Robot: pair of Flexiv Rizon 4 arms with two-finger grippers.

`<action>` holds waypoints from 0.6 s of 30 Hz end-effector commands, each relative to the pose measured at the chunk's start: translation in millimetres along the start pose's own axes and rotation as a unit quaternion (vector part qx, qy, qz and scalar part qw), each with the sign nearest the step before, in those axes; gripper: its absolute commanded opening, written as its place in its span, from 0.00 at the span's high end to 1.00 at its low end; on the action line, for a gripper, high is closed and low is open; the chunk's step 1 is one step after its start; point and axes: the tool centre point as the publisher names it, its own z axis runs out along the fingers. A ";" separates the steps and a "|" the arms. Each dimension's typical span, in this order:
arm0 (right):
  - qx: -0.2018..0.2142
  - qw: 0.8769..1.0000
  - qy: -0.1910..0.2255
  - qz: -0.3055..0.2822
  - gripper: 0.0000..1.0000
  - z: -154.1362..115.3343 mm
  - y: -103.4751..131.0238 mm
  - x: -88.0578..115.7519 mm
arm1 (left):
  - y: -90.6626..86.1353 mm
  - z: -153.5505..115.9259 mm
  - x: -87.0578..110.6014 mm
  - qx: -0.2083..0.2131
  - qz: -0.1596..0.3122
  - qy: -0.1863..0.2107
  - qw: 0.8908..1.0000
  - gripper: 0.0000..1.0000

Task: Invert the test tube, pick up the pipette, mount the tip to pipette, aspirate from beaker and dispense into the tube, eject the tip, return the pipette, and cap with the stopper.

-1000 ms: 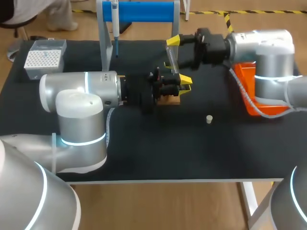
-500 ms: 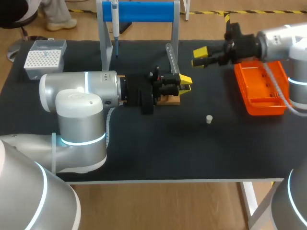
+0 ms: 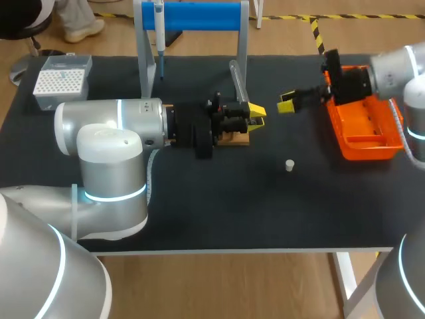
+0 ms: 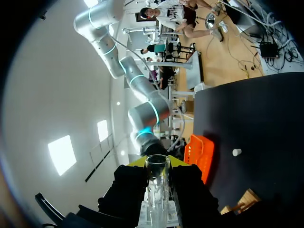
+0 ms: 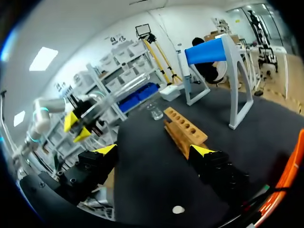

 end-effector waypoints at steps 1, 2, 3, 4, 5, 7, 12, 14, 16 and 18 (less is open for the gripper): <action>0.014 0.999 -0.021 -0.038 0.00 12.9 -9.3 -2.2 | 0.5 1.1 0.9 0.000 0.001 -0.002 1.000 1.00; 0.026 0.997 -0.033 -0.063 0.00 15.2 -12.8 -4.6 | 0.5 1.1 0.9 0.000 0.001 -0.002 1.000 1.00; 0.035 0.996 -0.038 -0.077 0.00 16.7 -17.4 -6.3 | 0.5 1.1 0.9 0.000 0.001 -0.002 1.000 1.00; 0.042 0.994 -0.043 -0.088 0.00 17.2 -20.9 -8.6 | 0.5 1.1 0.9 0.000 0.001 -0.002 1.000 1.00; 0.039 0.994 -0.050 -0.091 0.00 16.5 -22.7 -11.7 | 0.5 1.1 0.9 0.000 0.001 -0.002 1.000 1.00; 0.039 0.994 -0.050 -0.091 0.00 16.5 -22.7 -11.7 | 0.5 1.1 0.9 0.000 0.001 -0.002 1.000 1.00; 0.039 0.994 -0.050 -0.091 0.00 16.5 -22.7 -11.7 | 0.5 1.1 0.9 0.000 0.001 -0.002 1.000 1.00; 0.039 0.994 -0.050 -0.091 0.00 16.5 -22.7 -11.7 | 0.5 1.1 0.9 0.000 0.001 -0.002 1.000 1.00; 0.039 0.994 -0.050 -0.091 0.00 16.5 -22.7 -11.7 | 0.5 1.1 0.9 0.000 0.001 -0.002 1.000 1.00; 0.039 0.994 -0.050 -0.091 0.00 16.5 -22.7 -11.7 | 0.5 1.1 0.9 0.000 0.001 -0.002 1.000 1.00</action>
